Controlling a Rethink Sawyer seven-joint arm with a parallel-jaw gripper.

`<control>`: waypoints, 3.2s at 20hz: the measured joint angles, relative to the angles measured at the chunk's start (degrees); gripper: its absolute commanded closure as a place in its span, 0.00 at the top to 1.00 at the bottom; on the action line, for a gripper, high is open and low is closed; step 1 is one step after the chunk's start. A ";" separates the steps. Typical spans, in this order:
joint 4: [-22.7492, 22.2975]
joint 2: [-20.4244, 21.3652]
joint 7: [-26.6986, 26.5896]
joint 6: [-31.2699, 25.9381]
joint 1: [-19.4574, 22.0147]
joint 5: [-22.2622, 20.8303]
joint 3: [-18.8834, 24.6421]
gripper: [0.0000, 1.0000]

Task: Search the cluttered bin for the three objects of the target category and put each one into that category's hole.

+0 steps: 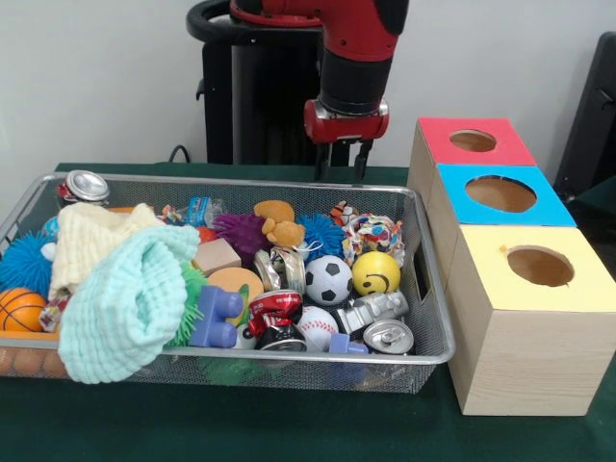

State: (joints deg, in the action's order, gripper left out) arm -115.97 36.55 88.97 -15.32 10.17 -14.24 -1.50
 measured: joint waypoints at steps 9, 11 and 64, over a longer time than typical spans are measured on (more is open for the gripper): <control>-4.35 -2.91 10.01 8.89 -4.39 4.08 -6.38 1.00; -4.87 -3.27 11.06 9.64 -4.46 4.36 -6.97 1.00; 7.41 -9.94 11.68 -2.48 -5.87 5.07 -6.68 1.00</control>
State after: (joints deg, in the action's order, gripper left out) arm -108.56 26.61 100.65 -17.80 4.30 -9.17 -8.18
